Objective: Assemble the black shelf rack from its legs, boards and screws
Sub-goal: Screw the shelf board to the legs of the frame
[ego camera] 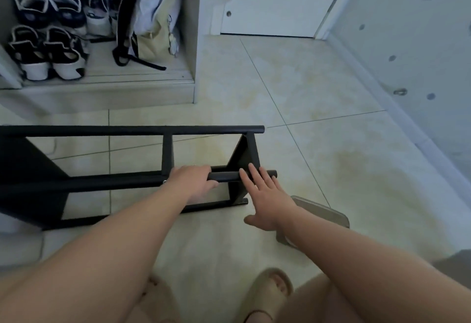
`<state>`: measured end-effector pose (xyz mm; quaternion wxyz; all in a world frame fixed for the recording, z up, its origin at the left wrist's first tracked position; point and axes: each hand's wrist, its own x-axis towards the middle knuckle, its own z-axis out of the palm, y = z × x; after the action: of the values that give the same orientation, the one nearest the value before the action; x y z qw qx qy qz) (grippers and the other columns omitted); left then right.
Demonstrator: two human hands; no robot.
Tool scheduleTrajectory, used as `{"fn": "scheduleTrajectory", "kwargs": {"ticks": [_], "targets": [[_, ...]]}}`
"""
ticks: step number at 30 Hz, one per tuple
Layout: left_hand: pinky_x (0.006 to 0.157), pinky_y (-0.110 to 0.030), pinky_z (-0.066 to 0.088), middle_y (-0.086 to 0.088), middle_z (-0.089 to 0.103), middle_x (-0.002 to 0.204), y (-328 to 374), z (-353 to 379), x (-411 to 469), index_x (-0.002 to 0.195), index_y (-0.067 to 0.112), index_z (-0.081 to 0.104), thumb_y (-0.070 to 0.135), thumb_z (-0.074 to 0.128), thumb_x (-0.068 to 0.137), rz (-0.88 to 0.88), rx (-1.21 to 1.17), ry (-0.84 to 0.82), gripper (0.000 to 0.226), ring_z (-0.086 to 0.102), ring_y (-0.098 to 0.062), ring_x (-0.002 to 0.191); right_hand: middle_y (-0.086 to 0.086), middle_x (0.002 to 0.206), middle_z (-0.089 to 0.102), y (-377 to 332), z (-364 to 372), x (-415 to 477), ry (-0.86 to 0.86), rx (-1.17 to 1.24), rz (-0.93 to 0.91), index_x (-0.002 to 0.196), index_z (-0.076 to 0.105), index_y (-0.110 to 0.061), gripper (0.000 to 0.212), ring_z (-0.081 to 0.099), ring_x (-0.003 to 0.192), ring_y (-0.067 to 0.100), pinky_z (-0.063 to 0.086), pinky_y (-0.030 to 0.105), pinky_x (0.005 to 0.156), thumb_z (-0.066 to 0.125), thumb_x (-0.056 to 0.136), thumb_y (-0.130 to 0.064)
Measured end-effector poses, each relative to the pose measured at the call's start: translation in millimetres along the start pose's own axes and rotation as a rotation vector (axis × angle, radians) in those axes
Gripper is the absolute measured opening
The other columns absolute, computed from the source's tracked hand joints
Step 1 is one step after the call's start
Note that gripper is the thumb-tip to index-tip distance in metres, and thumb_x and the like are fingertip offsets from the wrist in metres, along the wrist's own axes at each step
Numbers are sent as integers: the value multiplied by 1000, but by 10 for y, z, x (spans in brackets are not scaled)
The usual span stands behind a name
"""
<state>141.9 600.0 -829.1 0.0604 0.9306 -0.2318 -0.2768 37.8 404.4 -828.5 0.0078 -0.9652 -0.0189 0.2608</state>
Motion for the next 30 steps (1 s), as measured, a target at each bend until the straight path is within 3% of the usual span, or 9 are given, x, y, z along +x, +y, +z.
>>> {"fn": "scheduleTrajectory", "kwargs": {"ticks": [5,9,12,16,19,21,23,26,30], "targets": [[105,-45,39,-7,50,131,-243,-199,334,132,25,41,19,46,99,31,182,-78,33,44,-30,122,-2,164,-32,89,-168,391,16,-8,-80,155,-28,-31,116,-25,153,26,-5,45,124,67,90,-46],[119,-62,9,-8,26,159,-408,-294,568,142,32,34,13,49,94,57,414,36,53,14,-34,148,1,167,-25,160,-169,656,182,-44,-91,159,-19,-29,102,-19,155,26,-2,44,127,61,96,-32],[114,-71,0,-11,-3,166,-517,-346,610,145,34,33,11,52,89,-155,571,87,63,-10,-47,149,4,170,-14,183,-270,871,279,-36,-106,162,-5,-21,86,-10,156,26,1,41,127,54,99,-20],[114,-55,30,-20,-20,162,-557,-240,502,145,20,27,15,61,89,-315,341,192,66,15,-49,145,8,170,-12,303,-307,1104,342,-62,-119,162,3,-11,80,-8,157,25,5,39,127,51,99,-8],[82,-39,53,-25,-19,161,-586,-221,368,150,13,16,20,62,92,-319,235,255,75,55,-35,112,6,170,-8,417,-300,1165,375,-87,-157,162,9,-14,74,2,157,24,12,37,127,49,100,-7],[60,-34,51,-24,-19,162,-576,-252,354,153,10,11,22,59,95,-317,246,259,76,62,-26,78,5,171,-2,440,-315,1172,407,-57,-147,161,17,-17,69,13,156,25,19,35,124,49,100,-7],[52,-30,48,-23,-19,163,-557,-264,361,154,8,9,17,57,96,-336,273,241,76,61,-23,64,5,171,2,432,-342,1182,422,-49,-152,160,23,-19,69,23,152,24,26,34,119,50,98,-4],[52,-30,48,-21,-17,164,-491,-312,339,154,7,10,13,58,95,-353,268,233,76,60,-23,62,2,171,5,433,-391,1165,417,-24,-140,157,29,-23,66,35,145,21,32,32,112,53,98,-6],[55,-32,49,-20,-1,165,-427,-428,292,145,8,25,19,63,91,-341,257,234,66,61,-25,65,0,170,14,422,-454,1033,437,32,-102,156,32,-24,56,33,147,21,25,33,115,49,103,-19]]}}
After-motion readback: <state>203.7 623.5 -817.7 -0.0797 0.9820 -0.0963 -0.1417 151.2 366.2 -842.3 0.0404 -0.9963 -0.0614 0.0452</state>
